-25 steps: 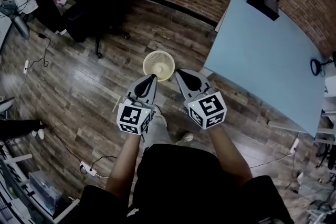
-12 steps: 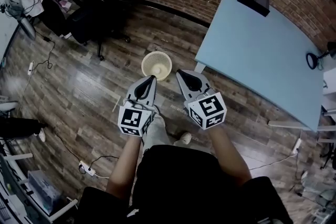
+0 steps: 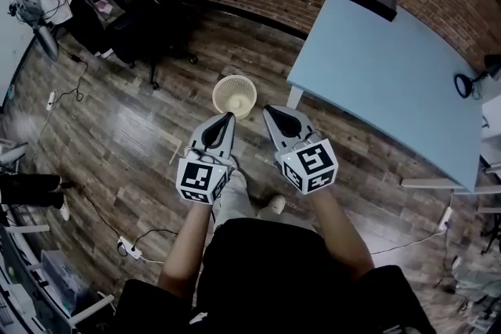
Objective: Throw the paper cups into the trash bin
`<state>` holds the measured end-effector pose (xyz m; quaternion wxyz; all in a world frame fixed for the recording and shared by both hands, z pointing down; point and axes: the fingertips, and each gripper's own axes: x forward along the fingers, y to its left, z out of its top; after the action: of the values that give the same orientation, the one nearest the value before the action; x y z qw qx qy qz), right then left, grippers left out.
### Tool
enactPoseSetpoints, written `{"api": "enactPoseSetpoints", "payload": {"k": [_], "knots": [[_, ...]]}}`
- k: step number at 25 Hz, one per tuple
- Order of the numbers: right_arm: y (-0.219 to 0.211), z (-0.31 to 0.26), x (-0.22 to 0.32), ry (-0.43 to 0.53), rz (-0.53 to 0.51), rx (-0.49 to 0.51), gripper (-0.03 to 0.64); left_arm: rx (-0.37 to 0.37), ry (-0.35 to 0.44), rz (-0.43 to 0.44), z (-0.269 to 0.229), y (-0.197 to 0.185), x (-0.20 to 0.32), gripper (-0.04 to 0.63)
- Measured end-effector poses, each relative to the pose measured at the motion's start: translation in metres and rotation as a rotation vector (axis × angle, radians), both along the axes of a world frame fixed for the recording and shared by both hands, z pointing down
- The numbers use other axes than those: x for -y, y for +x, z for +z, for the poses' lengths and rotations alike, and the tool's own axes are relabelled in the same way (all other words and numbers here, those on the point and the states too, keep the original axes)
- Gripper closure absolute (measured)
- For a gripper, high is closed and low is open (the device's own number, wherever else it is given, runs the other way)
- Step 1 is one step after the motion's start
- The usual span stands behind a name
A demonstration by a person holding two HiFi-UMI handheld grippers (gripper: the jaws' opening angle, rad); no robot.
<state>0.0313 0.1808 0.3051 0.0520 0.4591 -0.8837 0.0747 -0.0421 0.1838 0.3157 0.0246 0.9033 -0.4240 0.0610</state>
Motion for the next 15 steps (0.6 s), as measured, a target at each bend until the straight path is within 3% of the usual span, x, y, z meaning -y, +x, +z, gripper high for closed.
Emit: {"api": "enactPoseSetpoints", "payload": {"k": [15], "knots": [[0.018,0.001,-0.024,0.012,-0.006,0.001,0.612,-0.010,0.011,-0.014,-0.006,0.011,-0.032,0.586]]}}
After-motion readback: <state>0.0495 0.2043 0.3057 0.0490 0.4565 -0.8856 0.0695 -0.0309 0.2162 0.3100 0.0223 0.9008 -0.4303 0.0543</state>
